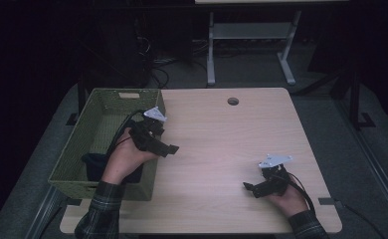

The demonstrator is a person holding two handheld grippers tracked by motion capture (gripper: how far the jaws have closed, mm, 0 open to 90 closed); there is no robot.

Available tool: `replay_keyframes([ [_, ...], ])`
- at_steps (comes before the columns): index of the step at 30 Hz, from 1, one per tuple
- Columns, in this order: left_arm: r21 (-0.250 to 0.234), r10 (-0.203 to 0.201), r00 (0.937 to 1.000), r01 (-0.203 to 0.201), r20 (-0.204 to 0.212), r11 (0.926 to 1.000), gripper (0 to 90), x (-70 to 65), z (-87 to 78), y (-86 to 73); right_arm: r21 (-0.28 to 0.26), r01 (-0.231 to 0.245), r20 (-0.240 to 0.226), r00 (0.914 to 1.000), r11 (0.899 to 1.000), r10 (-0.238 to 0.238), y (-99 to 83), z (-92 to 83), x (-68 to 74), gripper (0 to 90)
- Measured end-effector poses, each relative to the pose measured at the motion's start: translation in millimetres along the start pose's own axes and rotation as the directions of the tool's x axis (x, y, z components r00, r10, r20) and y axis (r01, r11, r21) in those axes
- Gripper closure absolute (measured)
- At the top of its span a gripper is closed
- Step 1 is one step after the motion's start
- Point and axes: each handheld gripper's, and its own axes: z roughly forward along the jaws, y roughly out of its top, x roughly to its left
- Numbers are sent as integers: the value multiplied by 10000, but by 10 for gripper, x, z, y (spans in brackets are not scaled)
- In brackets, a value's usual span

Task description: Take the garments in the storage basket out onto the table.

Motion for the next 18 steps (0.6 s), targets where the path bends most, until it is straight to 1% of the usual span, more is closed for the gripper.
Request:
replay_keyframes([
  [3, -111, -135, 9997, 132, -213, 9999, 144, 38, -77, -31, 1, -5, -2, 10000, 10000, 5, 0, 0, 0, 10],
  [7, -192, -193, 9994, 188, -285, 9996, 157, 84, -147, -73, -2, -3, 2, 10000, 10000, 3, 0, 0, 0, 11],
  [9, -247, -349, 9987, 340, -379, 9991, 157, 99, -165, -92, -2, -6, 4, 10000, 10000, 6, 0, 0, 1, 10],
  [18, -159, -443, 9966, 432, -701, 9989, 157, 172, -278, -166, 0, -1, 2, 10000, 10000, 1, 0, 0, 0, 11],
])
